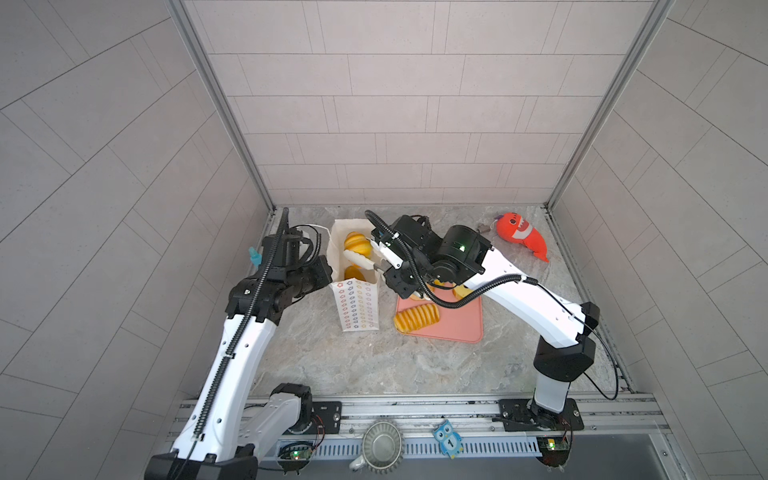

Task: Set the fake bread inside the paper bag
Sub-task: 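Lower the croissant into the bag opening and open the tong, then raise the empty tong out of the bag and swing it back over the tray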

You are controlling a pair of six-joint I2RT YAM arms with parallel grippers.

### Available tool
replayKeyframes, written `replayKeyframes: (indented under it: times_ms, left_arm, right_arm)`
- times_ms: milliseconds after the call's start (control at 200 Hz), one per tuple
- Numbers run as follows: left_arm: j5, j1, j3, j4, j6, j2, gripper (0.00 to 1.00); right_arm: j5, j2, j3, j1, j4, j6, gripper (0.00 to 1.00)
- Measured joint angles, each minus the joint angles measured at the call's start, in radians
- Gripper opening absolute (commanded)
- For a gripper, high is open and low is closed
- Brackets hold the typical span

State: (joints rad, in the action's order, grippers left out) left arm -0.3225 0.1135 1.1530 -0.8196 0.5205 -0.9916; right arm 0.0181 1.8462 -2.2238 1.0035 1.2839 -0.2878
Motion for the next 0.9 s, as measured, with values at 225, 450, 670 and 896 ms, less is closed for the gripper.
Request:
replayKeyframes:
  times_ms: [225, 450, 670, 896]
  left_arm:
    - [0.0, 0.0, 0.0, 0.0, 0.0, 0.0, 0.0]
    - [0.0, 0.0, 0.0, 0.0, 0.0, 0.001, 0.0]
    - [-0.001, 0.0, 0.0, 0.0, 0.001, 0.001, 0.0]
    - [-0.003, 0.0, -0.002, 0.0, 0.003, 0.001, 0.0]
  right_arm:
    - [0.006, 0.0, 0.001, 0.0, 0.0, 0.0, 0.47]
    - [0.011, 0.0, 0.001, 0.0, -0.002, 0.0, 0.54]
    - [0.017, 0.0, 0.001, 0.0, -0.005, 0.0, 0.55]
    - [0.022, -0.001, 0.001, 0.0, -0.006, 0.0, 0.51]
